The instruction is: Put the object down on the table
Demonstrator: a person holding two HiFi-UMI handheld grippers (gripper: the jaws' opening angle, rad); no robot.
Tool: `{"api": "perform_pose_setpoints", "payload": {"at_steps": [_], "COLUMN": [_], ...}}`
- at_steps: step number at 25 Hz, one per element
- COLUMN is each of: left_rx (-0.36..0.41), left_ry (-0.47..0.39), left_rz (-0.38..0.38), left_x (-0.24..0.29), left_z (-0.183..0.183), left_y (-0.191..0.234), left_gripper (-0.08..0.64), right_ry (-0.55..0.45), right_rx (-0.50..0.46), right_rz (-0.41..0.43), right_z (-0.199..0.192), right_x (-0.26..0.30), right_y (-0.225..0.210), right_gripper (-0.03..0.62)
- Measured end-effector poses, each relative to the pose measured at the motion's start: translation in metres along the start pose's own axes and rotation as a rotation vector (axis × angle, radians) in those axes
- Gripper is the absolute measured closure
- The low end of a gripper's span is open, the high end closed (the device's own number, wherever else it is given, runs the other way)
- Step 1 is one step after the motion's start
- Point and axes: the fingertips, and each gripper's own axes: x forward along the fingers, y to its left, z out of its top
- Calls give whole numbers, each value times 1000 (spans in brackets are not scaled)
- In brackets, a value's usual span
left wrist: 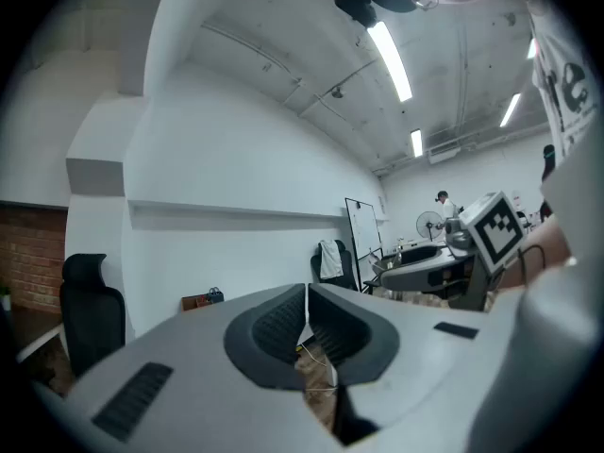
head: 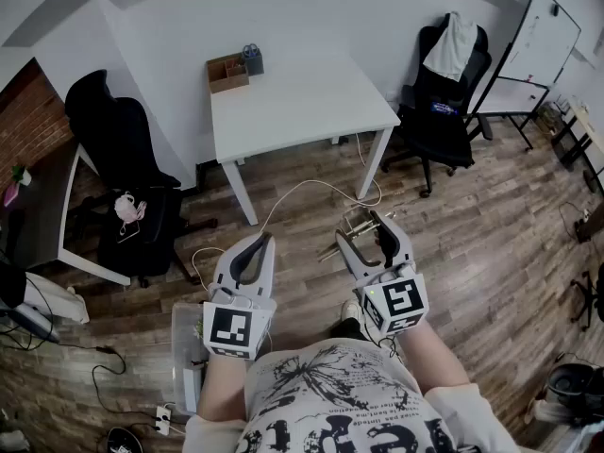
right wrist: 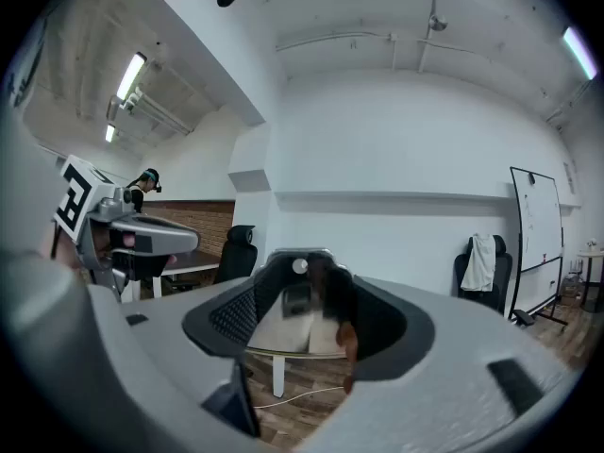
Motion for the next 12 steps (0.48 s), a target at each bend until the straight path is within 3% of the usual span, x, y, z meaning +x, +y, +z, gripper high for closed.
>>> {"api": "perform_pose_setpoints", "payload": {"at_steps": [3,12], "left_rx": [12,-56], "left_ry": [-3,51], "left_rz": [3,-7], "left_x": [-2,-4], "left_z": [-2,-5], "left_y": [0,5], "left_gripper": [548,548], "right_ry": [0,27], "right_rx": [0,21], "right_rz": [-2,-4], "right_z": [-2,-11], "right_x": [-1,6], "right_y": [2,7], "right_gripper": [313,313]}}
